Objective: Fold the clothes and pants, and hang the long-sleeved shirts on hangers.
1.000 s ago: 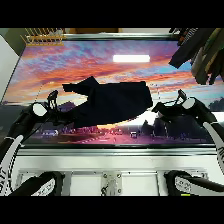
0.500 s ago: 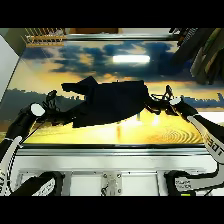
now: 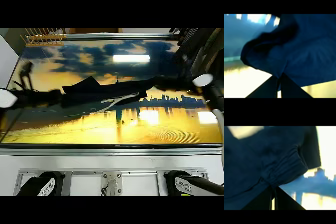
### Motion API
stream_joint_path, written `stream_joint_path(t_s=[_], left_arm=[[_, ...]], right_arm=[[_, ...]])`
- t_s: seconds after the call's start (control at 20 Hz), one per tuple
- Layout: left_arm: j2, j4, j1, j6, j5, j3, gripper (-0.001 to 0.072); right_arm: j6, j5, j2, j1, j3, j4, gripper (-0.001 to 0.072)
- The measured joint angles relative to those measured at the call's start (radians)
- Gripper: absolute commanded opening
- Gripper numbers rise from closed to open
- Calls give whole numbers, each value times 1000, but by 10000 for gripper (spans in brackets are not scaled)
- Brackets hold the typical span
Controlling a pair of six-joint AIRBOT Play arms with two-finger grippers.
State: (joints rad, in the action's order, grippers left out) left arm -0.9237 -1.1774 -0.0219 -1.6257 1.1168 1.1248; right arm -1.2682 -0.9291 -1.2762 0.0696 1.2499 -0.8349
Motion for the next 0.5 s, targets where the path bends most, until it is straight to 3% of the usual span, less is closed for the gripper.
stream_joint_path(t_s=[0.25,0.5], left_arm=[[243,3,-12,-56,32,317,8],[345,3,-14,-89,2,491,8]], right_arm=[[-137,-193,321,13,243,-113,9],[-327,-250,544,15,324,-146,9]])
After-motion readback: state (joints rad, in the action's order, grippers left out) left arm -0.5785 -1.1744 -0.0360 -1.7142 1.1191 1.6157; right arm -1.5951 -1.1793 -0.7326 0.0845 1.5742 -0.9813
